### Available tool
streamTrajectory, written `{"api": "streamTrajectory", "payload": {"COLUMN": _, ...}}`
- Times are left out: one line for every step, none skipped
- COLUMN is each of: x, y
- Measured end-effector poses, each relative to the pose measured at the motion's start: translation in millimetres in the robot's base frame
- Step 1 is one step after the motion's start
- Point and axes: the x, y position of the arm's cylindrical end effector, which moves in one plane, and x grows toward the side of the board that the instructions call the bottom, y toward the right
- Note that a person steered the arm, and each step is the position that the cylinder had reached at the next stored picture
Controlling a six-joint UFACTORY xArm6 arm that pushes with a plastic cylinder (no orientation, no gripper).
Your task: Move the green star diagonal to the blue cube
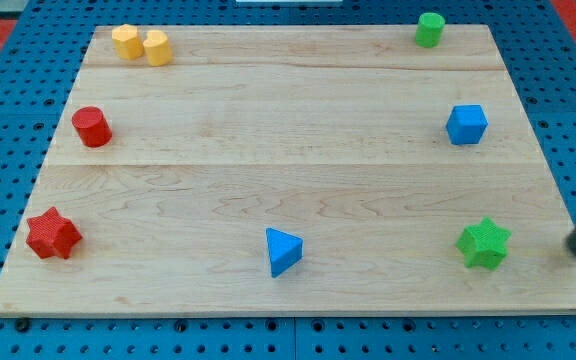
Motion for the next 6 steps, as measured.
{"api": "streamTrajectory", "payload": {"x": -6.2, "y": -102.7}}
{"api": "streamTrajectory", "payload": {"x": -17.1, "y": -147.3}}
{"api": "streamTrajectory", "payload": {"x": -67.8, "y": -185.6}}
{"api": "streamTrajectory", "payload": {"x": -81.5, "y": -167.9}}
{"api": "streamTrajectory", "payload": {"x": -14.4, "y": -166.9}}
{"api": "streamTrajectory", "payload": {"x": -51.7, "y": -134.7}}
